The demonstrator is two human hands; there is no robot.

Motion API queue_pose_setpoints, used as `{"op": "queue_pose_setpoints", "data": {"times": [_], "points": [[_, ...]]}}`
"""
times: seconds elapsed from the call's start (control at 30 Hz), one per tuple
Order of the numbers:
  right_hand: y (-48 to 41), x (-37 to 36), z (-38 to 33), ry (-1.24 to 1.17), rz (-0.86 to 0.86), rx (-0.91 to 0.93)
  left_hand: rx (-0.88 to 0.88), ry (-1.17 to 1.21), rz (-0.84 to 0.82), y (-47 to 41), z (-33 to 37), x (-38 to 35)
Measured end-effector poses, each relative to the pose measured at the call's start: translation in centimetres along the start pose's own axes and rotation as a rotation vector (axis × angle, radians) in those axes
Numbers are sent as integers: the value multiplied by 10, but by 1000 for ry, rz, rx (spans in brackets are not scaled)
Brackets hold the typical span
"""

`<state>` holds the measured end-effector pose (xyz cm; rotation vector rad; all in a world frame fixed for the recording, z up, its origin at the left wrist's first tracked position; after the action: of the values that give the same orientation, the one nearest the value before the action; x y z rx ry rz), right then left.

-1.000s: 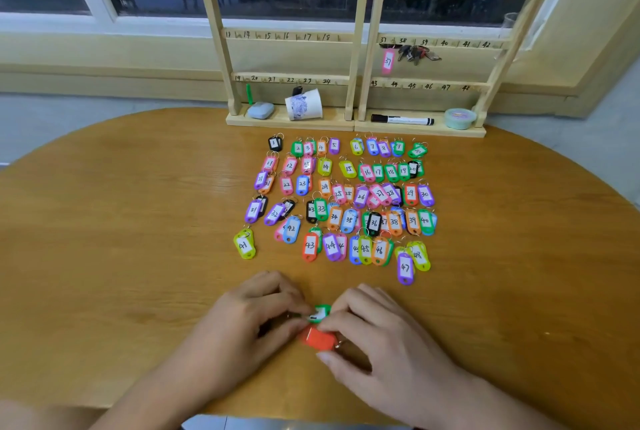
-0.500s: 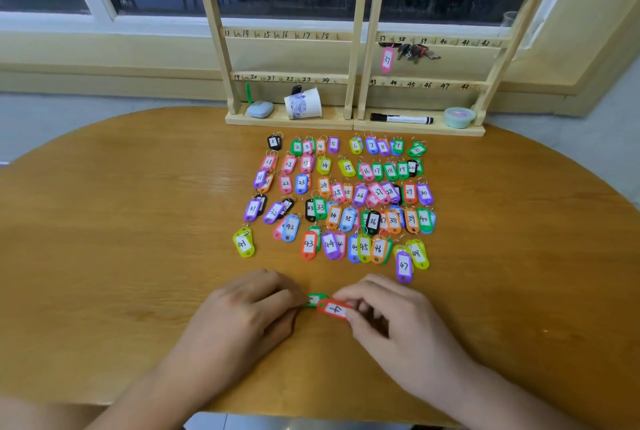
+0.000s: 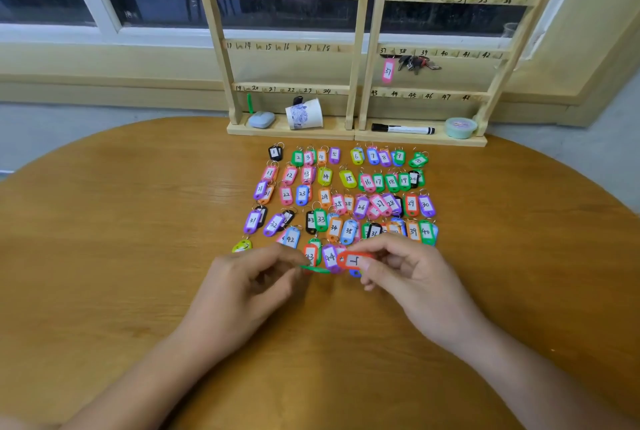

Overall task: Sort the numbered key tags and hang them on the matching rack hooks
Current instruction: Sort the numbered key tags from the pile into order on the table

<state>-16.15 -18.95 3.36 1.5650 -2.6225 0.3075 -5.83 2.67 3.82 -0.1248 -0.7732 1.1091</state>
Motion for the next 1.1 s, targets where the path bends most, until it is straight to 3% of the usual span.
{"op": "queue_pose_setpoints", "data": {"times": [0.23,0.43,0.6,0.77,1.1], "points": [[-38,12,3,-16,87,-46,94,-2,12,-42,-8,-14],[-68,27,9,16,217,-25,206,176,19,-75,-21,-28],[-113,29,3,135,228,26,331,261,185,-85,-45,-23],[-186,7,1,293,206,96,370,360,303,-81,-54,-9],[-281,-60,8,734,34,199,431,374,292,-82,-58,-9]]}}
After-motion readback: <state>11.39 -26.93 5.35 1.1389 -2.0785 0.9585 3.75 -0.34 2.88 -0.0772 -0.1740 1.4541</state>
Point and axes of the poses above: each hand's wrist, its own y-axis away from the middle knuckle, its own x-axis out of the back of the hand, z = x × y, the point moved 6 cm from there along -y, towards the middle knuckle, and after that the axes turned 13 degrees about z, right-handed, at the moved point
